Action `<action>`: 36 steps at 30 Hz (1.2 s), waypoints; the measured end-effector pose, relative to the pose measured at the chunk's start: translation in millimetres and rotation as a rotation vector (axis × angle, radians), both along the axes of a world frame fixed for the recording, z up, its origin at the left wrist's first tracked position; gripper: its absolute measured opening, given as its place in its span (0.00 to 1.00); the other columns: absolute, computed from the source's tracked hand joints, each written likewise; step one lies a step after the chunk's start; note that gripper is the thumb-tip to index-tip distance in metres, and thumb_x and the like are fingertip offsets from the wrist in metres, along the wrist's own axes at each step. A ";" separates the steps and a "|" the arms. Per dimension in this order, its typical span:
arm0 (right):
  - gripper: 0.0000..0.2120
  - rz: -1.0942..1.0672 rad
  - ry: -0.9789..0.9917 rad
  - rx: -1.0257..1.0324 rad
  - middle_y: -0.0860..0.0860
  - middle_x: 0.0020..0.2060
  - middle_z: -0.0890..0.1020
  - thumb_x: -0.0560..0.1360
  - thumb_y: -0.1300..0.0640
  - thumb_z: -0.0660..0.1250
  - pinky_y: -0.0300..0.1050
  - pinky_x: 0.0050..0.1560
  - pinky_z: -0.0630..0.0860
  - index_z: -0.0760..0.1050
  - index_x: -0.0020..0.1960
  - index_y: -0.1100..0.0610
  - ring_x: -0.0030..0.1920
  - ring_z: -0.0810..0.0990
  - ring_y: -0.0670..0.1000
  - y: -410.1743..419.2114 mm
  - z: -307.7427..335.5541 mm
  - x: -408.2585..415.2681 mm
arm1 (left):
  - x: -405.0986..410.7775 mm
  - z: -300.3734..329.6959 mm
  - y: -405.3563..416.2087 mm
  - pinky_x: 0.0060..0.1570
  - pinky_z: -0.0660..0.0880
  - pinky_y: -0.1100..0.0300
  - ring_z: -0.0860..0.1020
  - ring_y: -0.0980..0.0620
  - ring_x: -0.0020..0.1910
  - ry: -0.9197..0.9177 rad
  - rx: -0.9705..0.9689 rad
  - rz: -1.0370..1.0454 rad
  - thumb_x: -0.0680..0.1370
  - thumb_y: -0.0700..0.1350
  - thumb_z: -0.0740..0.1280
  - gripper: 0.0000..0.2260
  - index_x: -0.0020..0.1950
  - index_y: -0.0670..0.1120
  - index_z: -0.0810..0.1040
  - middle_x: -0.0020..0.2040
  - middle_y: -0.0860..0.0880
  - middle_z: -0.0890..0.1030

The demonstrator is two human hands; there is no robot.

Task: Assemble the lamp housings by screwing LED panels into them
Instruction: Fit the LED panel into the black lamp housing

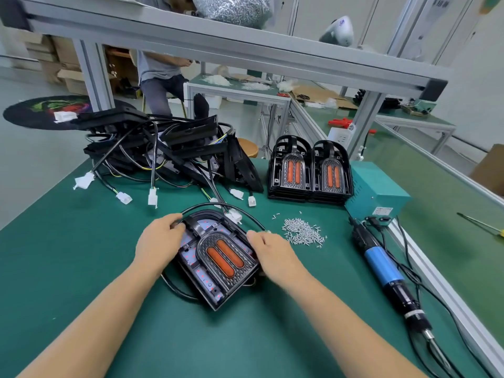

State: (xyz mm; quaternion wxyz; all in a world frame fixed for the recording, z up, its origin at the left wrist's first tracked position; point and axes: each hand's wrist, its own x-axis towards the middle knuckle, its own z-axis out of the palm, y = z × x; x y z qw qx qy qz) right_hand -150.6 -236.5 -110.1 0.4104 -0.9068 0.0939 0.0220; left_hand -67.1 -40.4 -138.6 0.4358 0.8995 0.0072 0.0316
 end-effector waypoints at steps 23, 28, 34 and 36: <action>0.11 0.015 -0.184 0.015 0.48 0.35 0.78 0.80 0.57 0.61 0.38 0.41 0.69 0.78 0.46 0.62 0.33 0.72 0.42 -36.1 6.7 7.4 | 19.8 -11.4 6.2 0.43 0.67 0.55 0.69 0.49 0.41 0.020 -0.601 0.206 0.77 0.42 0.62 0.07 0.41 0.46 0.77 0.39 0.45 0.74; 0.06 -0.094 -0.151 -0.257 0.42 0.39 0.79 0.77 0.58 0.65 0.33 0.45 0.71 0.80 0.47 0.49 0.41 0.76 0.45 -78.4 5.6 -12.5 | 11.3 -10.1 15.4 0.47 0.68 0.56 0.74 0.47 0.47 -0.081 -0.177 0.200 0.79 0.40 0.57 0.13 0.55 0.46 0.80 0.49 0.49 0.79; 0.17 -0.317 -0.085 -0.662 0.53 0.59 0.75 0.78 0.52 0.66 0.46 0.58 0.69 0.75 0.66 0.55 0.62 0.71 0.54 -130.6 5.4 -56.4 | -20.7 32.9 -0.1 0.56 0.71 0.44 0.75 0.39 0.53 -0.394 0.046 0.098 0.77 0.40 0.62 0.10 0.53 0.43 0.81 0.52 0.43 0.81; 0.20 -0.456 -0.030 -0.743 0.56 0.60 0.74 0.76 0.51 0.68 0.50 0.57 0.71 0.74 0.65 0.58 0.62 0.70 0.58 -150.1 6.0 -71.2 | -41.7 51.5 -18.7 0.51 0.72 0.45 0.77 0.43 0.46 -0.555 0.059 -0.093 0.74 0.43 0.63 0.08 0.43 0.47 0.82 0.43 0.49 0.82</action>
